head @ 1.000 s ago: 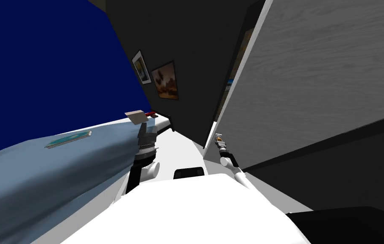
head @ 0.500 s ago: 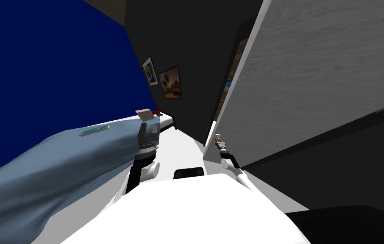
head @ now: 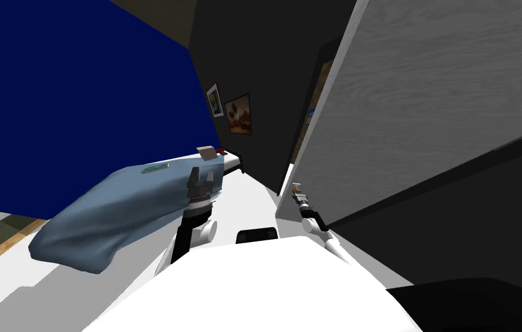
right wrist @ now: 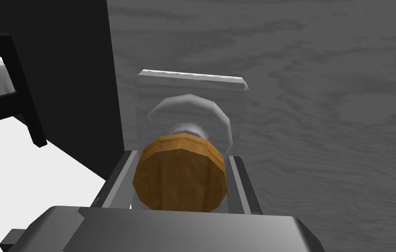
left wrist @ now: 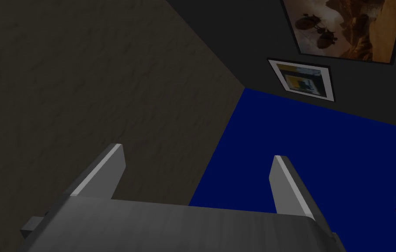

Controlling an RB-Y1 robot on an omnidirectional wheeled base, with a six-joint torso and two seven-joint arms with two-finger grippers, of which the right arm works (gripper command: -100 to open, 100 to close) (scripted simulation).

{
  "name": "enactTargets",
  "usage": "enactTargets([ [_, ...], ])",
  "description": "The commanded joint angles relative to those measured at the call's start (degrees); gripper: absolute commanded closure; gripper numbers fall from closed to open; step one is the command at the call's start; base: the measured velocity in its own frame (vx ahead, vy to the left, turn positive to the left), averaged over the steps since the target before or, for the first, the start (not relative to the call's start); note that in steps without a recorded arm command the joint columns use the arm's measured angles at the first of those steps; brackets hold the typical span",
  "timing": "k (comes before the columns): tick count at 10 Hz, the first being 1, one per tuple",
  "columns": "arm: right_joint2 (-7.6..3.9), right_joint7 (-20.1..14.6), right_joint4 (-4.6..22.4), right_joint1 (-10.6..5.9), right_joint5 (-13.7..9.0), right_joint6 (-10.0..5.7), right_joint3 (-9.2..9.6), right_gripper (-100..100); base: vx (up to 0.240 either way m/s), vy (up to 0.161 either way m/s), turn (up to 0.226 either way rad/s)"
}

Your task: Pull the door open

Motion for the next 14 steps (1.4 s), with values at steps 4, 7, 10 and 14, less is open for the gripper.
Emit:
enactTargets([
  [4, -1.76, -1.95, -0.54, 0.88, 0.60, -1.04, 1.73, 100, -0.178, -0.034, 0.093],
  [7, -3.15, -3.36, -0.88, 1.31, 1.05, -1.99, 2.79, 100, -0.212, -0.057, 0.143],
  [10, -4.70, -4.93, -1.26, 1.79, 1.54, -3.04, 3.96, 100, -0.213, -0.060, 0.140],
  [14, -5.78, -6.07, -1.35, 2.14, 1.93, -3.62, 4.98, 100, -0.188, -0.060, 0.110],
])
